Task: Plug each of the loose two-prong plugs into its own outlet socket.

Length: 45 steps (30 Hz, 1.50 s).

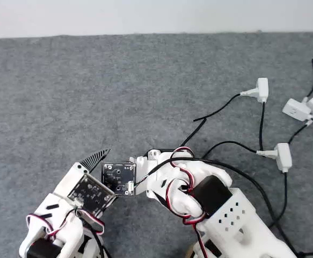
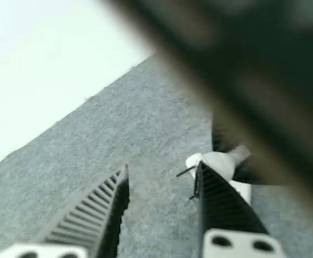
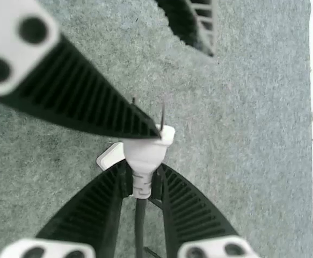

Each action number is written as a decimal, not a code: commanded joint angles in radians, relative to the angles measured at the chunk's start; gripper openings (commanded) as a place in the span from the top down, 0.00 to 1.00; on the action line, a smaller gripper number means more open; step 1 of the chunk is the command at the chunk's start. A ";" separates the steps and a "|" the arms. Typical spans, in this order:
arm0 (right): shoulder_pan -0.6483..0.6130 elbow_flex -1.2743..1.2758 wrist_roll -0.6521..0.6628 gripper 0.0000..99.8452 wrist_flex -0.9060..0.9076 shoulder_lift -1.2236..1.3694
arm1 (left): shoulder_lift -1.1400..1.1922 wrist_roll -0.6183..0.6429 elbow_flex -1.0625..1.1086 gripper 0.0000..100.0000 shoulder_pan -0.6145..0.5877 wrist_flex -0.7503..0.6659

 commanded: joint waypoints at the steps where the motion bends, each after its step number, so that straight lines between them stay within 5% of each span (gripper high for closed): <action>1: -0.016 -0.018 -0.008 0.99 0.002 -0.005 | -0.006 -0.009 0.033 0.80 -0.049 -0.052; 45: -0.073 -0.017 -0.058 0.99 0.061 -0.148 | -0.006 -0.006 0.133 0.80 -0.051 -0.095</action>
